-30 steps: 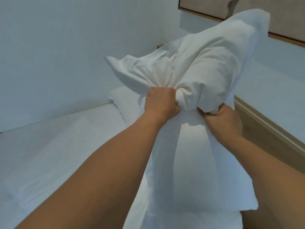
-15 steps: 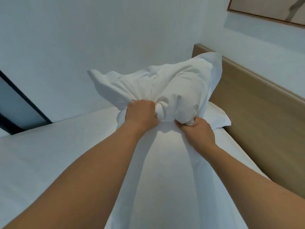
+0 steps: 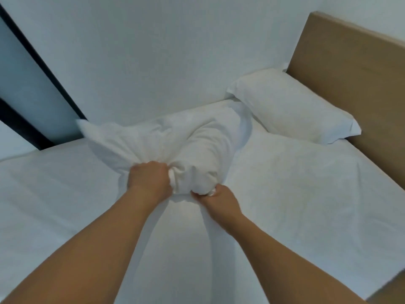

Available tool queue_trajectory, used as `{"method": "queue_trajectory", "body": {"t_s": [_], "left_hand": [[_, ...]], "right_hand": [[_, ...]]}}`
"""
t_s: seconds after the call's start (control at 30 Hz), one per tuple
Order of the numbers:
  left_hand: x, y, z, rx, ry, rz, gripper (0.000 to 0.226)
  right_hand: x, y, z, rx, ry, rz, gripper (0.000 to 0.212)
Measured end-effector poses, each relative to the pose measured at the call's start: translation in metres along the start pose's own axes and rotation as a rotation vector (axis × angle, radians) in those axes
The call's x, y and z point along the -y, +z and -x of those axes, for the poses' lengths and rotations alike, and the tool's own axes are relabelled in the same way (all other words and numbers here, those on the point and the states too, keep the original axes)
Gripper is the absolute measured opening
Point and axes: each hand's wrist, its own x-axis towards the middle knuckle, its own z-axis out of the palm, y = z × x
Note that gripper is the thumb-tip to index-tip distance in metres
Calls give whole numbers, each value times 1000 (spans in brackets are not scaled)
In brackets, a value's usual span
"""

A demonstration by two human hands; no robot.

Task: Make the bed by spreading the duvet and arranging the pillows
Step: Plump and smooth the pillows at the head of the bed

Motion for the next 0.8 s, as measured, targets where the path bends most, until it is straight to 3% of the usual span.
{"method": "queue_trajectory", "body": {"t_s": [0.13, 0.23, 0.37, 0.43, 0.57, 0.63, 0.8], "left_hand": [[94, 49, 18, 172, -184, -51, 31], [147, 104, 18, 289, -349, -110, 37], [184, 188, 30, 670, -612, -216, 57], [194, 224, 40, 708, -577, -144, 72], [168, 231, 39, 811, -478, -67, 65], [145, 214, 26, 735, -358, -18, 59], [62, 139, -20, 224, 72, 46, 44]], "right_hand": [[17, 107, 0, 168, 18, 50, 46], [16, 175, -7, 281, -6, 115, 44], [-22, 232, -20, 372, 76, 308, 43], [-41, 241, -15, 431, 117, 388, 45], [-59, 226, 2, 549, 73, 474, 62], [-54, 205, -1, 503, 22, 514, 69], [-33, 102, -29, 219, -151, 642, 67]]}}
